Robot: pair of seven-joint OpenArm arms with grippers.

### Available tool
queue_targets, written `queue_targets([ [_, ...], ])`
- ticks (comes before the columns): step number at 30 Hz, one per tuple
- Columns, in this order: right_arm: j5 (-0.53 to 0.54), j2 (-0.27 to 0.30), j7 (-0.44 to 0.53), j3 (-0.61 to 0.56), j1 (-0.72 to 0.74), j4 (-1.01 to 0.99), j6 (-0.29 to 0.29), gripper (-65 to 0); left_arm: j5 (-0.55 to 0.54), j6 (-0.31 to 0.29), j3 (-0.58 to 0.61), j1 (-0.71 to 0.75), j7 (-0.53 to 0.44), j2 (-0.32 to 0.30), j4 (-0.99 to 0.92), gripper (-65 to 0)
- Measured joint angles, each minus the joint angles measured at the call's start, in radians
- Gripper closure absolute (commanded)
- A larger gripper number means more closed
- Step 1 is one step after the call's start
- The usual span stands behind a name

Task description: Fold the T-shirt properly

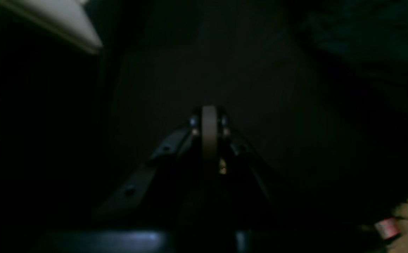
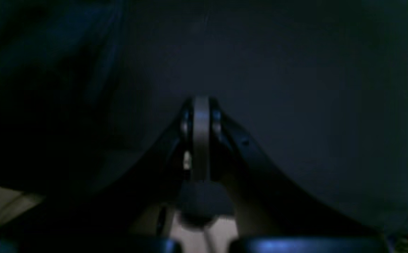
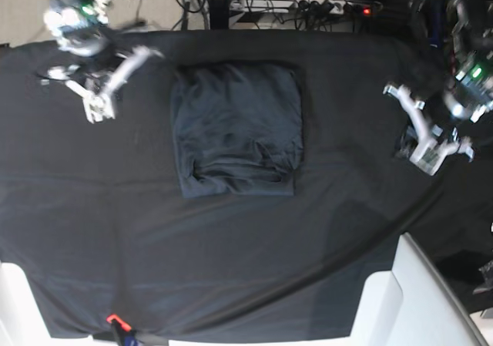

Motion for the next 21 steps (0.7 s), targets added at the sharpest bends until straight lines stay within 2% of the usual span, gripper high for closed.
queue_targets([
  [2, -0.006, 0.063, 0.086, 0.007, -0.055, 0.001, 0.019, -0.6, -0.007, -0.003, -0.068, 0.077, -0.002, 0.046, 0.019, 0.0],
  [4, 0.001, 0.105, 0.15, 0.039, -0.12, 0.002, 0.065, -0.6, -0.001, -0.003, -0.129, 0.171, -0.024, 0.084, 0.024, 0.0],
  [6, -0.002, 0.126, 0.166, 0.077, -0.184, 0.003, 0.088, -0.6, 0.001, 0.009, -0.169, 0.265, -0.142, 0.127, 0.016, 0.0],
  [8, -0.002, 0.132, 0.175, 0.125, -0.243, 0.006, 0.127, -0.6, -0.002, 0.004, -0.174, 0.357, -0.271, 0.155, -0.006, 0.0],
  [12, -0.008, 0.132, 0.18, 0.194, -0.37, 0.03, 0.224, -0.6, 0.116, -0.007, -0.171, 0.472, -0.443, 0.225, -0.133, 0.0],
  [13, -0.002, 0.129, 0.177, 0.206, -0.401, 0.029, 0.249, -0.6, 0.137, 0.012, -0.174, 0.484, -0.494, 0.248, -0.177, 0.0],
  [17, -0.003, 0.129, 0.166, 0.196, -0.502, -0.006, 0.254, -0.6, 0.24, 0.004, -0.158, 0.501, -0.66, 0.302, -0.384, 0.0],
  [21, -0.001, 0.127, 0.15, 0.048, -0.46, -0.189, 0.266, -0.6, 0.364, 0.007, -0.042, 0.485, -0.769, 0.3, -0.634, 0.0],
])
